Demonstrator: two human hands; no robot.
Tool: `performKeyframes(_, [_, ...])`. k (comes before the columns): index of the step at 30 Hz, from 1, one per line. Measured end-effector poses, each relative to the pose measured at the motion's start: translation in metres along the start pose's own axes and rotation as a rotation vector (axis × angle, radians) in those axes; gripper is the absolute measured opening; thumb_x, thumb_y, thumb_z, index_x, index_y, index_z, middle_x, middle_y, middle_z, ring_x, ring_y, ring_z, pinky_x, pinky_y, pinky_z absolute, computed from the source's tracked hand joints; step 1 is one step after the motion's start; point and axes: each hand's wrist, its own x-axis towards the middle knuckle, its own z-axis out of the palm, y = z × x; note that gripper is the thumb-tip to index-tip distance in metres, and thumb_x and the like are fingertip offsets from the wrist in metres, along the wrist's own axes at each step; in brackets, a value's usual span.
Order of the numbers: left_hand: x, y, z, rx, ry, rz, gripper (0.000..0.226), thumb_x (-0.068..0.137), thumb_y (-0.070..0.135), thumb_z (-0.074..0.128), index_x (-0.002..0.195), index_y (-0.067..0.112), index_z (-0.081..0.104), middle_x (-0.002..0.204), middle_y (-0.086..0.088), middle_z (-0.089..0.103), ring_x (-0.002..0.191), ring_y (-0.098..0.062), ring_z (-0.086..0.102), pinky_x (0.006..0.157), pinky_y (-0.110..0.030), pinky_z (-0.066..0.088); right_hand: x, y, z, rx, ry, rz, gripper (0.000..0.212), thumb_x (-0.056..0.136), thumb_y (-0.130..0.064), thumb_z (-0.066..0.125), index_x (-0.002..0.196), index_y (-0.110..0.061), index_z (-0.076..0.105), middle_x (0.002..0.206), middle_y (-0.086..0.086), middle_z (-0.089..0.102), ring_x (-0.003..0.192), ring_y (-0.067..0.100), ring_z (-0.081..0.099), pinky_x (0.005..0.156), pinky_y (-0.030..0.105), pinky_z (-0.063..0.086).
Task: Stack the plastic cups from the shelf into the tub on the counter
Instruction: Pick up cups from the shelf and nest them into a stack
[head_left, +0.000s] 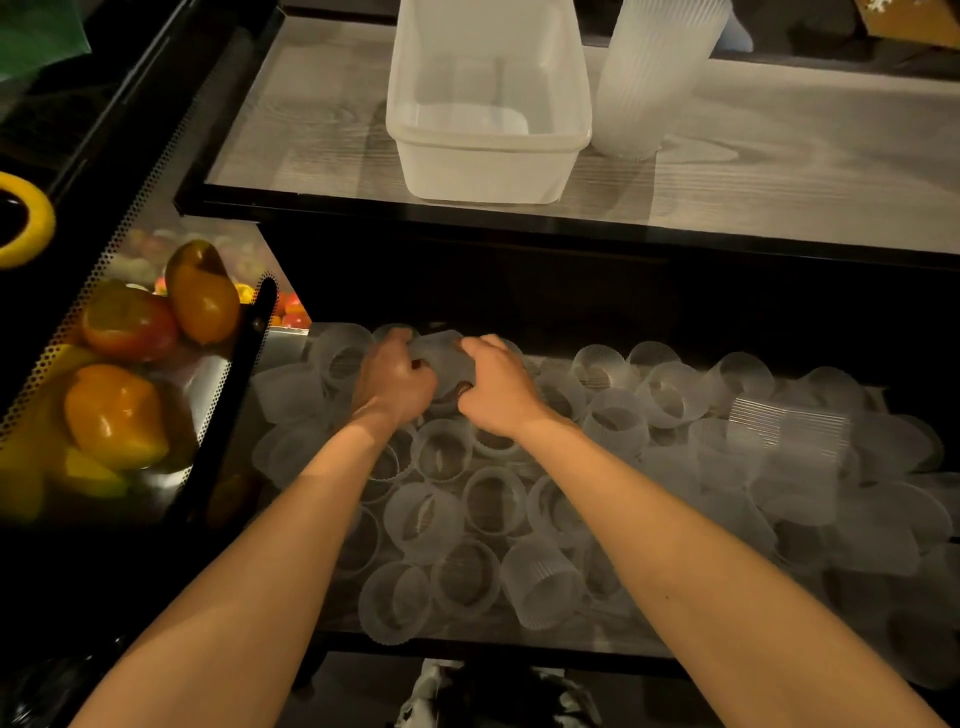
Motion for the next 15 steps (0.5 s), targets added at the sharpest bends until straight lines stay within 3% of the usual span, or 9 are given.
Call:
performKeyframes(5, [0.011,0.008,-0.006,-0.094,0.075,0.099,0.047,0.098,0.03,0.053,0.145,0.028,0.052,0.123,-0.01,0.066,0.103,-0.03,0.069,0.09,-0.048,0.06,-0.001,-0.001,-0.013,0.129,0.044,0.002,0.082,0.083,0.005,0.066,0.157,-0.012,0.037,0.148,0.004,0.039,0.132,0.024,0.048,0.108,0.035,0.047])
performKeyframes(8, [0.006,0.02,-0.007,-0.124,0.075,0.164,0.042,0.102,0.017,0.052,0.144,0.02,0.055,0.11,-0.011,0.072,0.093,-0.028,0.072,0.075,-0.038,0.059,-0.005,0.006,-0.024,0.141,0.077,0.013,0.083,0.082,0.004,0.069,0.157,-0.014,0.037,0.147,0.005,0.042,0.134,0.024,0.047,0.112,0.04,0.045])
performKeyframes(10, [0.002,0.024,-0.003,-0.152,0.038,0.158,0.041,0.102,0.011,0.05,0.142,0.019,0.057,0.1,-0.006,0.072,0.077,-0.018,0.069,0.061,-0.029,0.056,-0.01,0.016,-0.031,0.132,0.081,0.028,0.086,0.082,0.0,0.072,0.157,-0.017,0.034,0.145,0.005,0.046,0.132,0.026,0.05,0.11,0.043,0.047])
performKeyframes(13, [-0.005,0.026,0.006,-0.14,-0.067,0.192,0.034,0.101,0.017,0.053,0.133,0.02,0.064,0.103,0.001,0.073,0.082,-0.014,0.069,0.066,-0.024,0.053,-0.023,0.034,-0.04,0.076,0.036,0.063,0.083,0.083,-0.004,0.072,0.155,-0.022,0.035,0.137,0.004,0.052,0.121,0.025,0.057,0.102,0.045,0.052])
performKeyframes(15, [-0.011,0.023,0.012,-0.123,-0.143,0.216,0.03,0.102,0.017,0.052,0.129,0.02,0.066,0.093,0.005,0.07,0.071,-0.006,0.063,0.06,-0.017,0.049,-0.032,0.044,-0.042,0.049,0.008,0.089,0.075,0.084,-0.006,0.072,0.15,-0.023,0.04,0.13,0.002,0.057,0.111,0.021,0.061,0.096,0.041,0.056])
